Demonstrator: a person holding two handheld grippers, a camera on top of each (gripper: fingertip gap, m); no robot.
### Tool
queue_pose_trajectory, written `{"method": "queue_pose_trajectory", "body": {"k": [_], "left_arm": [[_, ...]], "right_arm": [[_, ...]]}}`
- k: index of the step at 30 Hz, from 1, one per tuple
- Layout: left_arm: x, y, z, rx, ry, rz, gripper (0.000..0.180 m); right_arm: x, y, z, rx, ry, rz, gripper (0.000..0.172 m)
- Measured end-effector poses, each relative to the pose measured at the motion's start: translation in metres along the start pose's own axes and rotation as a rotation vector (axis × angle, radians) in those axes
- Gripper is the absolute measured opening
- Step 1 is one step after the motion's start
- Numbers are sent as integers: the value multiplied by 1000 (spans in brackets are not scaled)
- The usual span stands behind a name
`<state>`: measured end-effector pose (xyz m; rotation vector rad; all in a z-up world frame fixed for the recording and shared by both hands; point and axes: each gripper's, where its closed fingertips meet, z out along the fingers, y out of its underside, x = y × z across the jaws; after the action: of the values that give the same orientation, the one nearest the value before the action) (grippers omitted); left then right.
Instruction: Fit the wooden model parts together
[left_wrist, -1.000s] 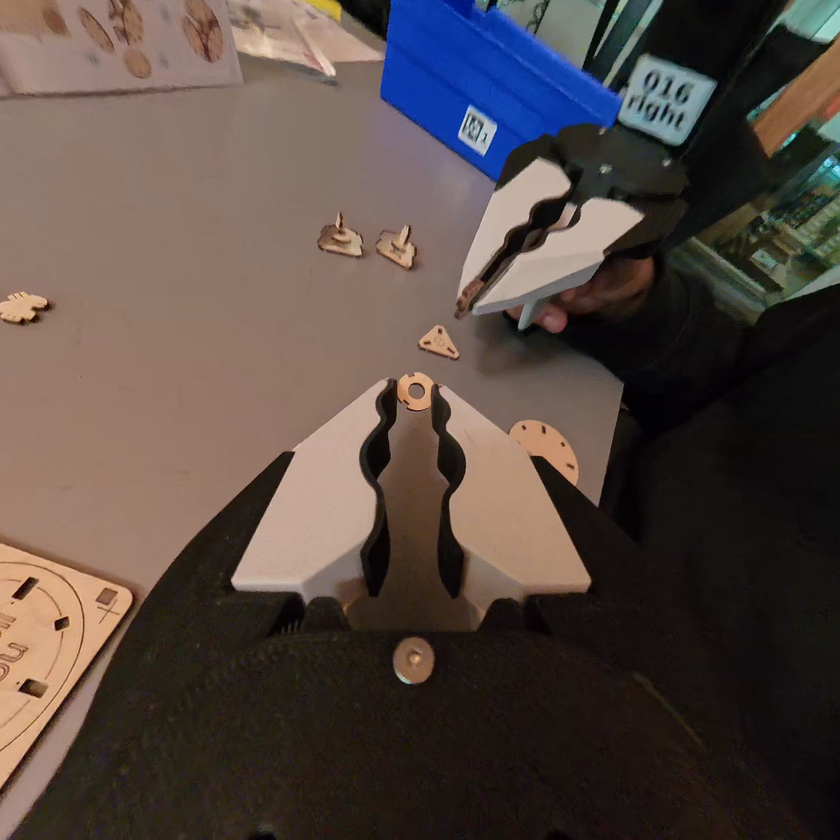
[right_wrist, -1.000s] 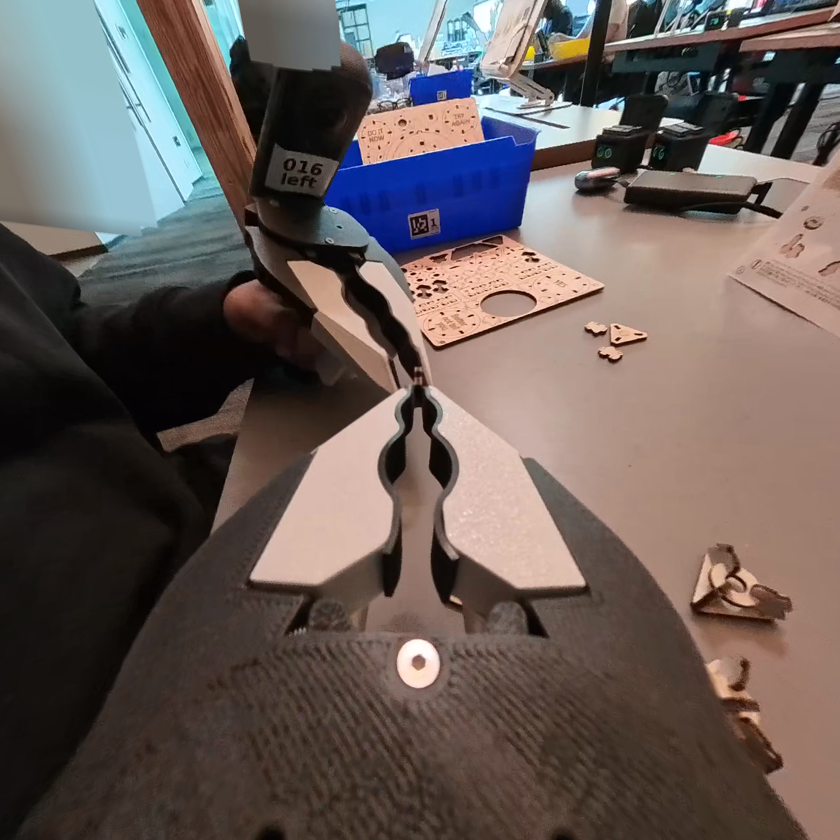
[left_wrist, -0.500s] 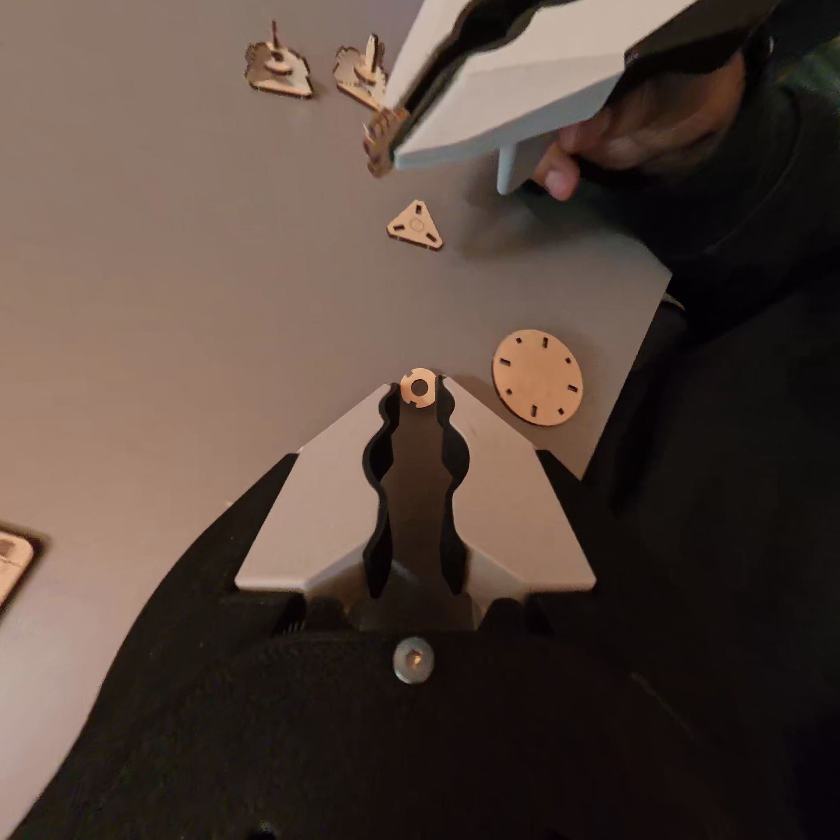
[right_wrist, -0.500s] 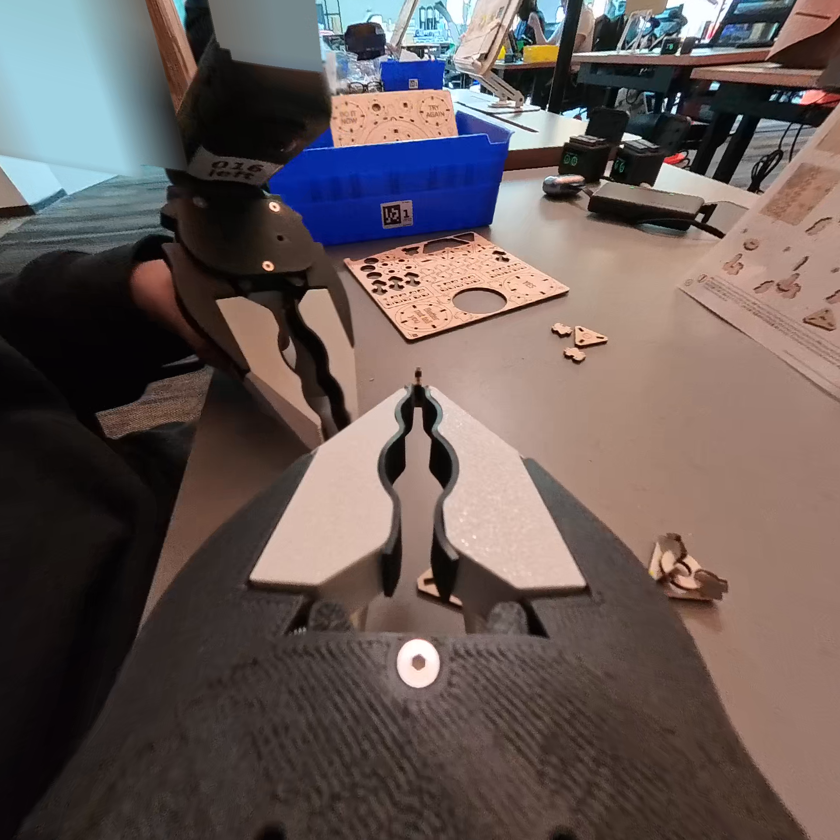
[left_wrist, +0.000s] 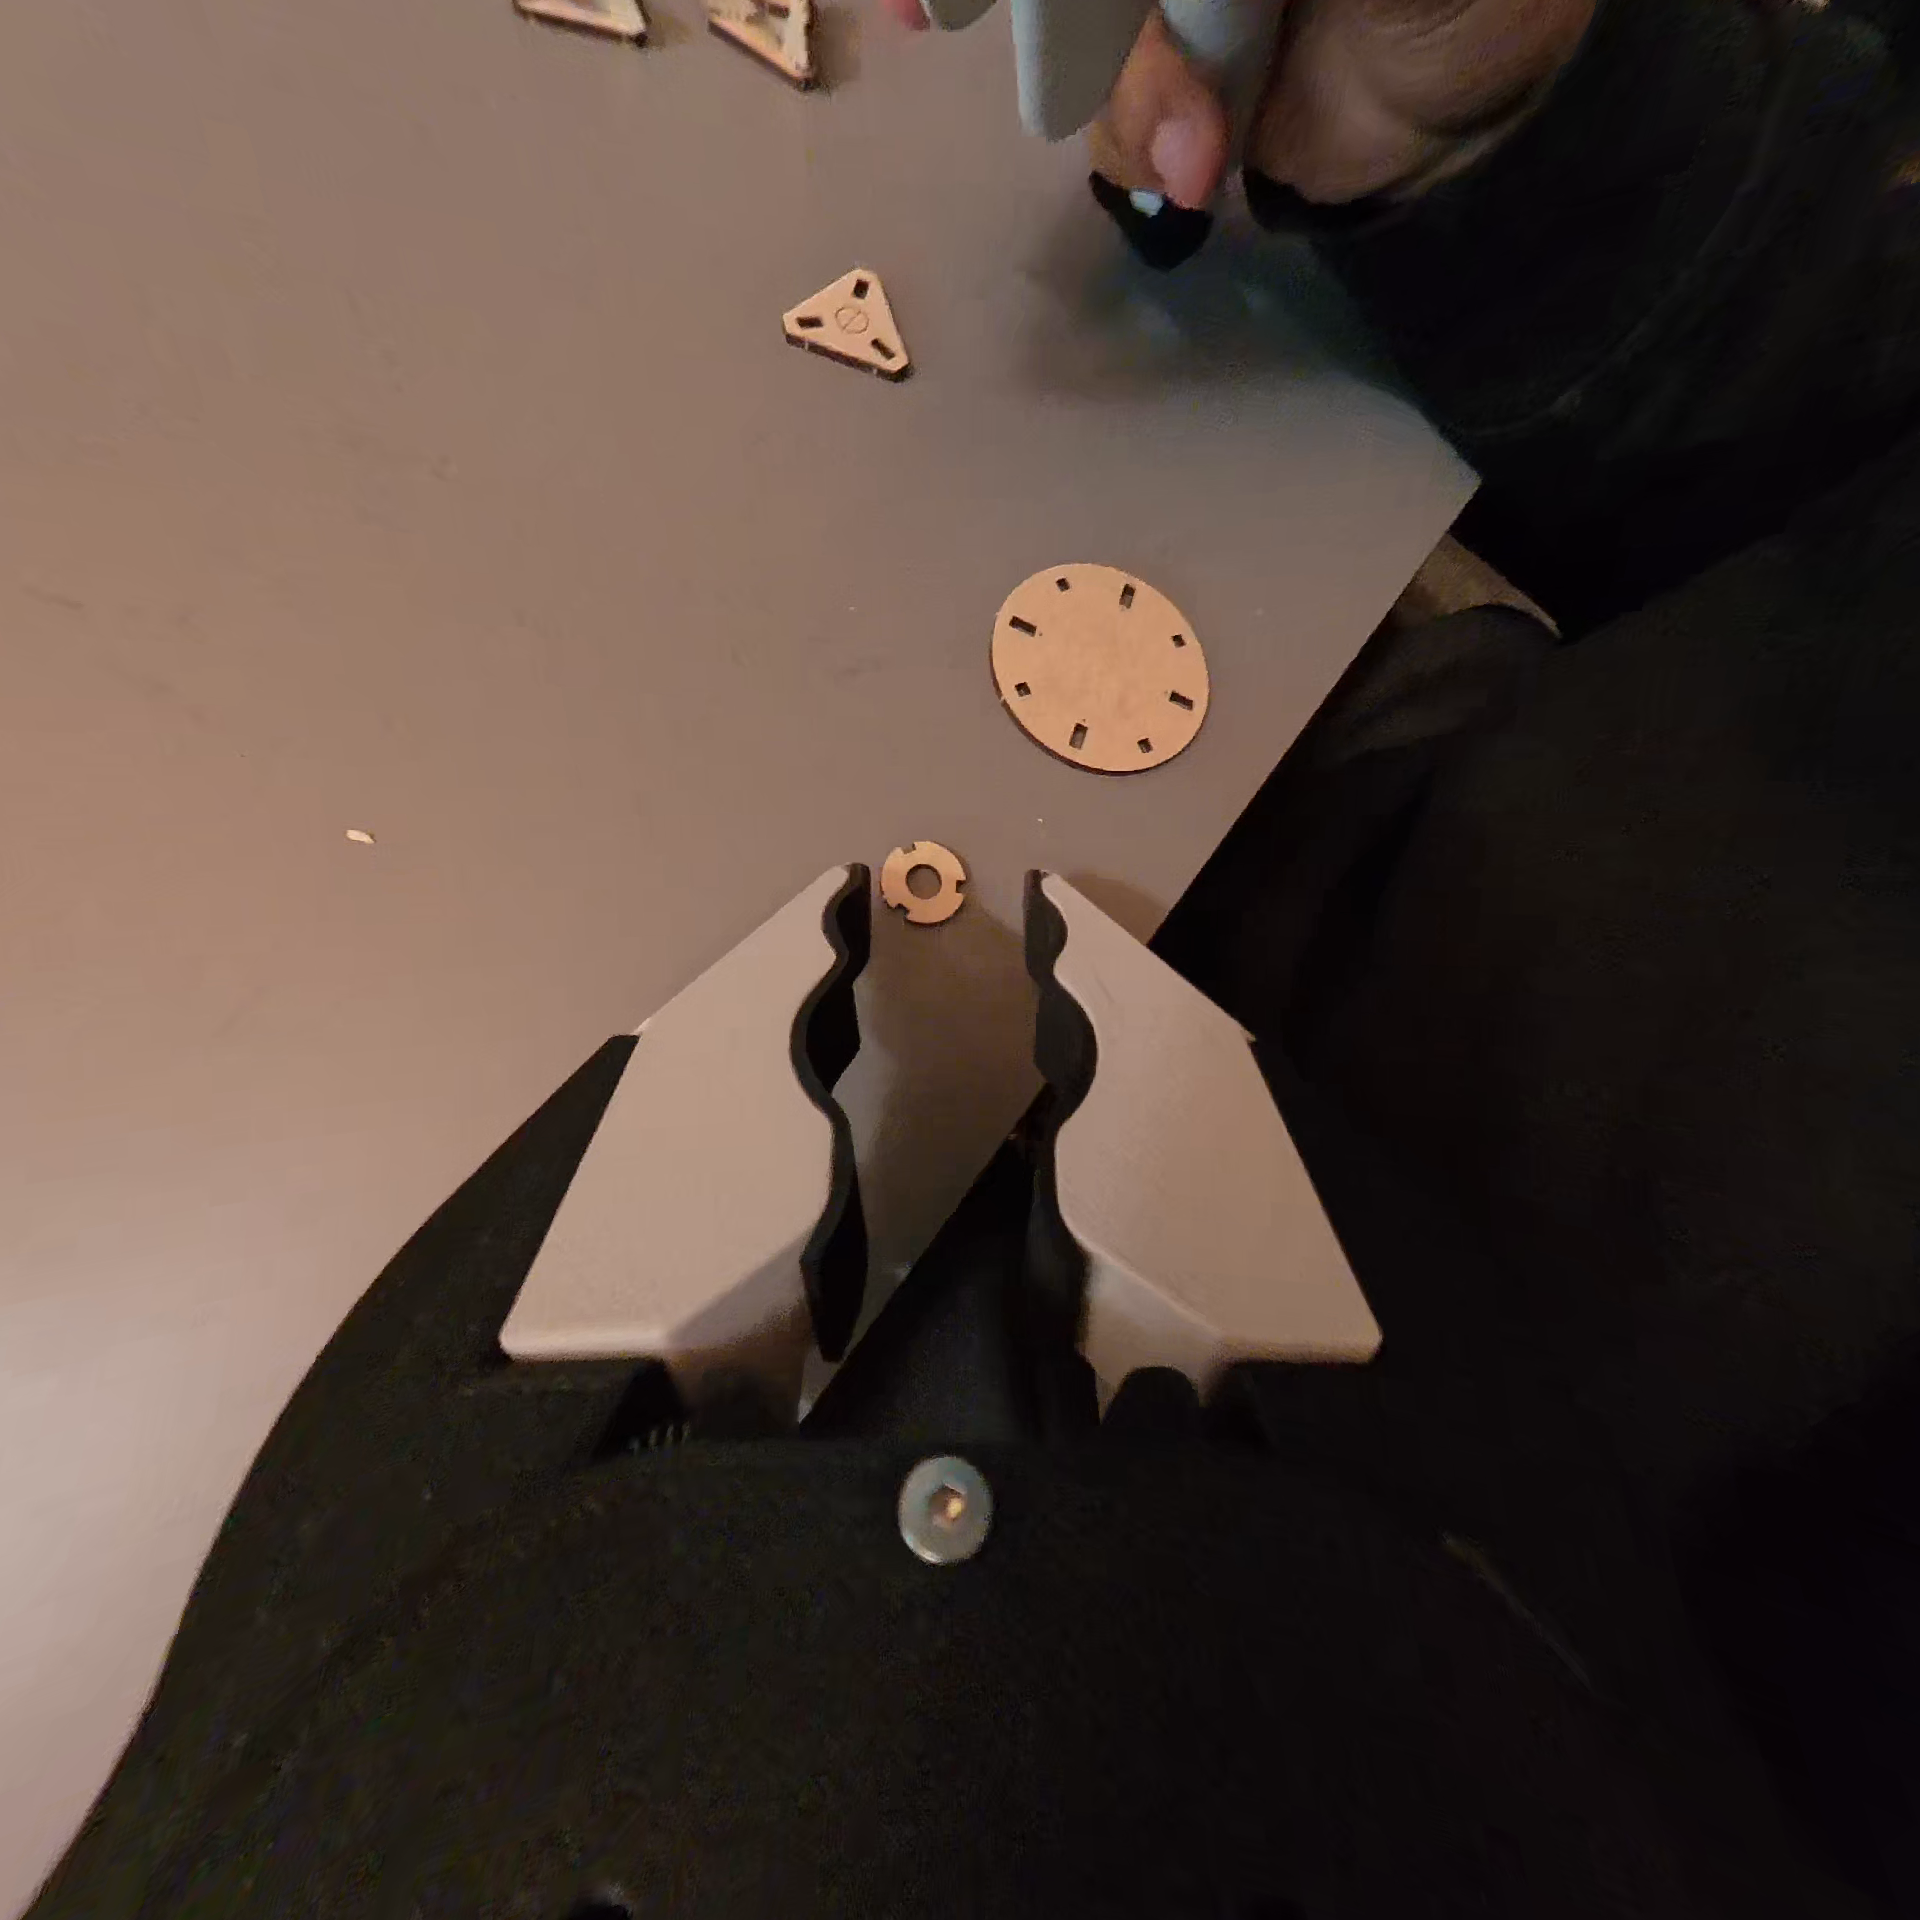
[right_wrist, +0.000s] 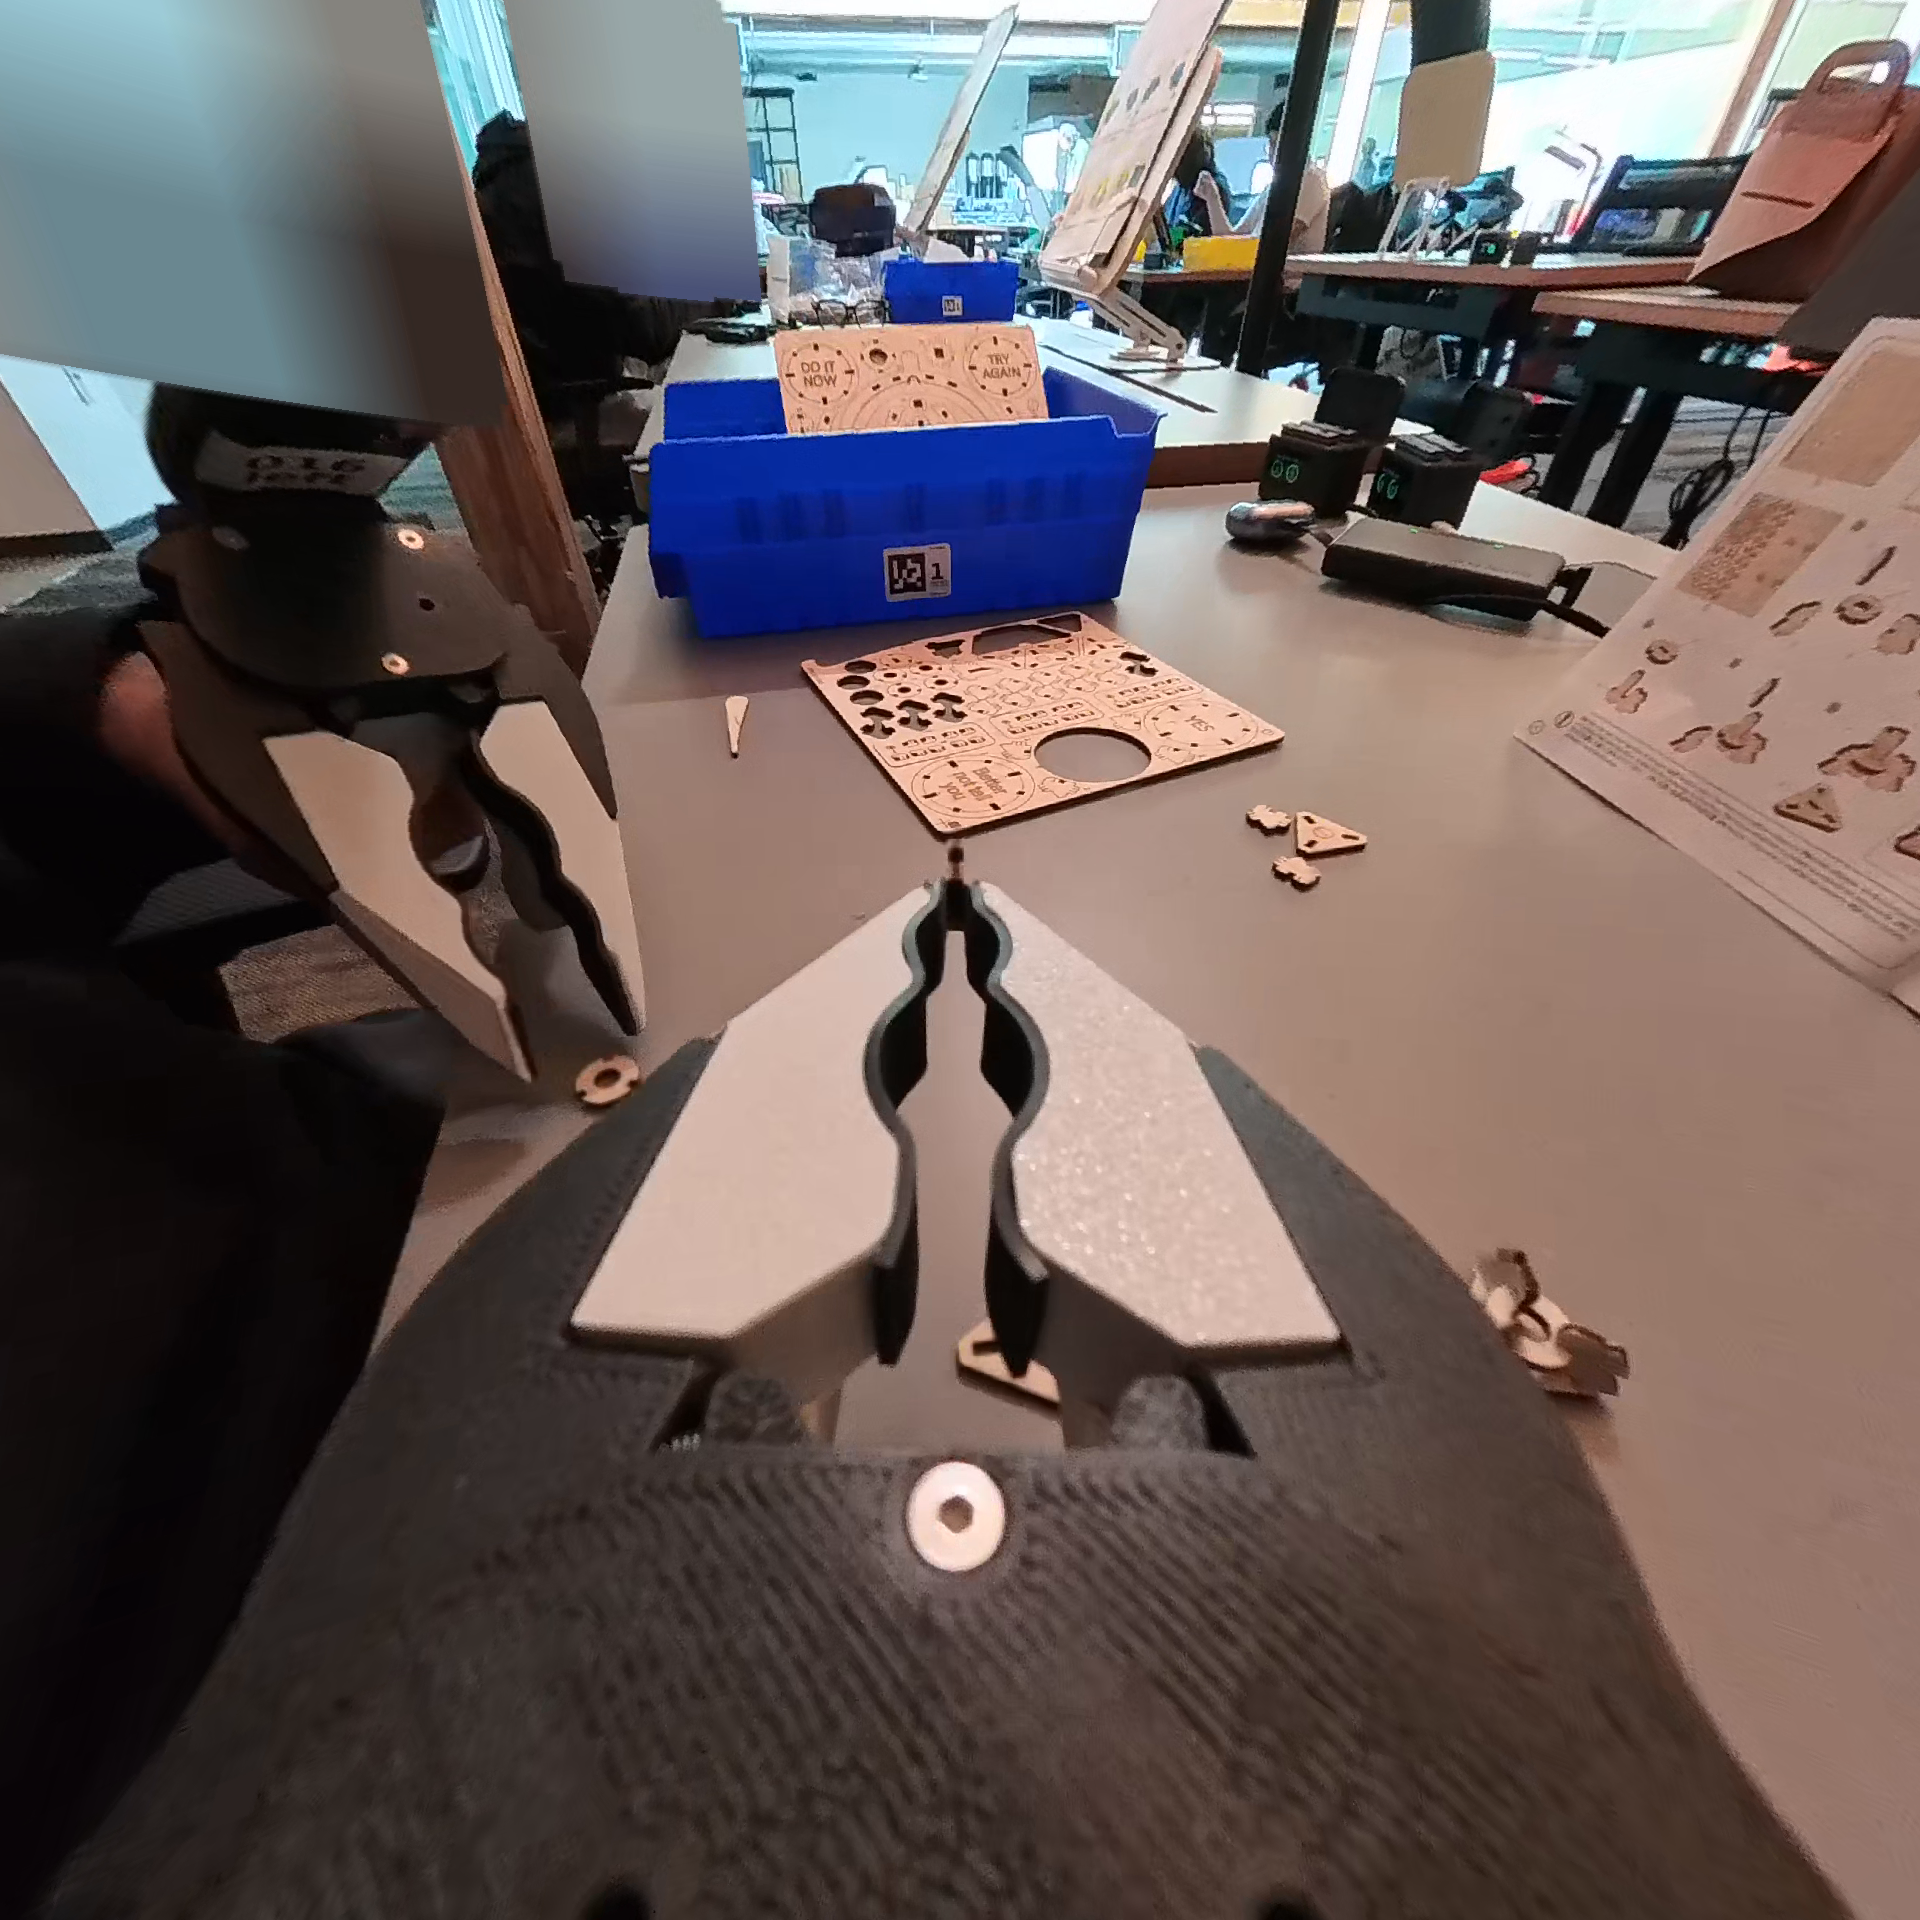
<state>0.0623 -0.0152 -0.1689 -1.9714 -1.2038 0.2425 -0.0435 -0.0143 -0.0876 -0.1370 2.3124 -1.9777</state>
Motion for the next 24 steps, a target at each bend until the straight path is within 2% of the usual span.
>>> {"method": "queue_pose_trajectory", "body": {"k": [4,9,16,24], "left_arm": [[-4,-2,2,16,-15,61,34],[3,2,13,-22,35,51,33],[27,17,2,-117,100,40,31],[28,13,1,-10,112,116,31]], "right_arm": [[-4,-4,1,22,-12,3,1],[-6,-3,2,17,-12,-12,1],[-5,-6,0,40,-14,-5,1],[-6,-5,1,39,-11,-16,1]]}}
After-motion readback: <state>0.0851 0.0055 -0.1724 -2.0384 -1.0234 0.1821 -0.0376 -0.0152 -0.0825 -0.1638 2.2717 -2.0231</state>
